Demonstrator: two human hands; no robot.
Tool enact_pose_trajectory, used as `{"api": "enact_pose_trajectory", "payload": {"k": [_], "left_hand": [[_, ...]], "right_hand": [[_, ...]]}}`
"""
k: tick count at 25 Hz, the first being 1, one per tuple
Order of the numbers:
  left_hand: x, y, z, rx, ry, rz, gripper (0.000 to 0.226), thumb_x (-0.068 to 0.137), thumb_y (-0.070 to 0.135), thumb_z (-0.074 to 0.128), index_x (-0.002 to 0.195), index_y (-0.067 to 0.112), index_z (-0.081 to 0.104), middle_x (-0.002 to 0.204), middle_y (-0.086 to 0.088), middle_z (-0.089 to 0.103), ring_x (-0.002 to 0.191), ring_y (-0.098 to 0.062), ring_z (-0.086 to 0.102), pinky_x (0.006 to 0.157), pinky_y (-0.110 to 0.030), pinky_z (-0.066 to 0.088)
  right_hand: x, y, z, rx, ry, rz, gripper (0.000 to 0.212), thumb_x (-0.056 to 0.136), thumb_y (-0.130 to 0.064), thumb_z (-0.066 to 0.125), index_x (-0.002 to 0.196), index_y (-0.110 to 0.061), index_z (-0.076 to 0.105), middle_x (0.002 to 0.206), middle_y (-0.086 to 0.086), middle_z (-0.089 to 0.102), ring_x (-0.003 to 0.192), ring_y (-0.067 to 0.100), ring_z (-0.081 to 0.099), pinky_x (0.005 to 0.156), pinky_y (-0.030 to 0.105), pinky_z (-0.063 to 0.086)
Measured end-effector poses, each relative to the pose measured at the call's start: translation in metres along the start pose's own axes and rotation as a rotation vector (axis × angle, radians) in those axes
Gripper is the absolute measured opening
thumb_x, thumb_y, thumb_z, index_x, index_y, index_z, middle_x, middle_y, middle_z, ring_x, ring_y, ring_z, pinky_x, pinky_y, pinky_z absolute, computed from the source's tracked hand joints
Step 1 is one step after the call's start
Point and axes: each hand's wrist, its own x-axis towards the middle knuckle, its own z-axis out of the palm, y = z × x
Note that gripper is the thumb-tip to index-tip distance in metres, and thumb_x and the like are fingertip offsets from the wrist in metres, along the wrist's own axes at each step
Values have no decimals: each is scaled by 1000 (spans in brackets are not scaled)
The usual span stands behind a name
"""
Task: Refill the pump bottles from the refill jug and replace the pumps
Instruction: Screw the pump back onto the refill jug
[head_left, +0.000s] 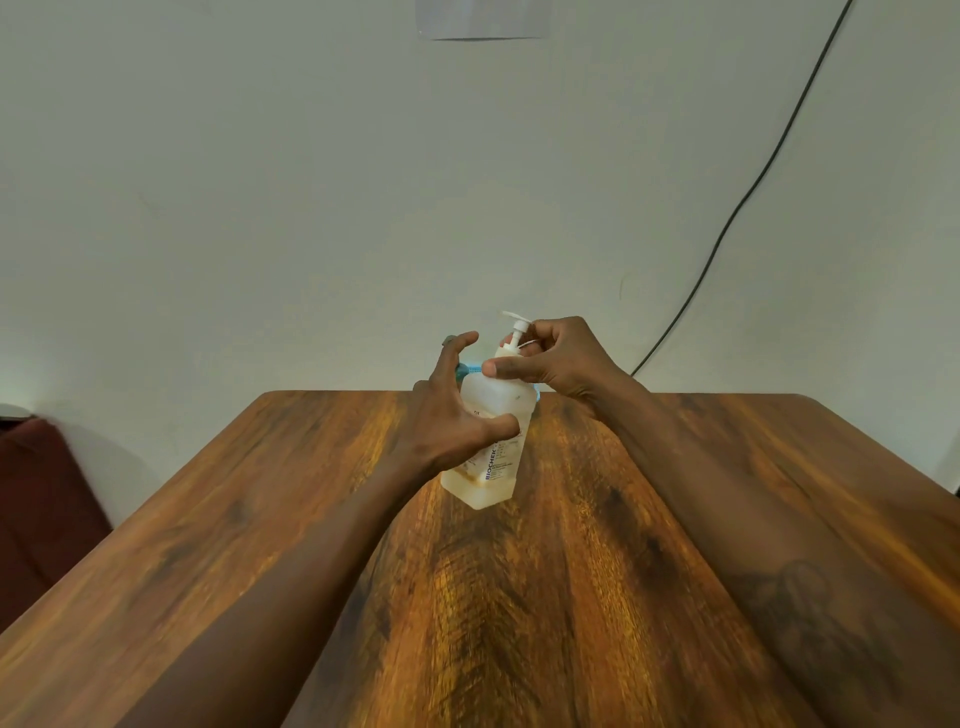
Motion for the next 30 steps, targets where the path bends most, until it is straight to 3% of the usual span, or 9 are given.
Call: {"api": "enact_pose_trajectory", "payload": {"k": [7,11,14,18,20,22,26,28,30], "left_hand": [[3,-1,-9,-129,-89,-29,102,64,49,79,152,42,28,129,0,61,90,-18,73,78,-31,64],[6,3,-7,-142,-70,-19,104,66,46,83,154,45,27,131,7,56,95,-20,72,81,-34,64],[7,1,-5,-47,-14,3,111,64,53,84,154,56,19,145,-1,55,101,-31,70,84,-47,63],[1,5,7,-24,25,-1,120,62,57,84,156,60,8,144,-7,58,108,-32,68,87,-51,61],[3,8,9,-1,34,-15,126,61,59,83,158,56,2,150,-9,54,116,-31,65,93,-51,59],[6,10,6,30,36,-20,129,63,59,83,161,47,0,149,-10,55,116,-28,66,96,-46,58],[8,13,-1,66,53,-31,126,65,51,86,164,32,10,133,0,61,110,-20,63,90,-30,46],[8,14,-1,66,54,-56,121,64,53,87,163,29,23,131,7,58,109,-16,61,90,-31,49],[8,13,2,56,35,-24,102,63,57,87,153,30,46,126,9,68,102,-9,68,86,-35,61]], "right_hand": [[-4,4,-15,223,-295,-46,36,92,3,68,126,-7,68,123,10,73,118,24,68,98,38,57],[-3,-2,-19,179,-265,-55,38,87,3,75,123,-6,70,117,10,75,112,23,71,95,38,58],[-3,-11,-18,64,-113,-28,38,71,-10,91,107,-8,78,101,4,79,101,23,75,84,35,62],[-5,-12,1,-264,170,14,62,45,-61,95,72,-15,63,74,-1,69,69,15,66,62,33,55],[-4,-9,8,-388,188,13,72,46,-77,85,73,-19,53,72,-2,60,66,13,54,60,35,47],[-4,-6,7,-303,94,17,78,50,-83,77,92,-20,61,90,-2,68,81,11,63,73,37,57],[-5,-1,-5,222,-164,19,44,95,-45,66,132,-20,62,130,1,69,121,16,65,106,42,52],[-7,-1,-7,249,-161,-14,37,98,-22,67,134,-11,64,128,2,71,120,15,66,104,38,53],[-9,-2,-4,145,-7,-46,37,84,-25,83,116,-11,74,111,0,77,104,14,72,93,33,59]]}}
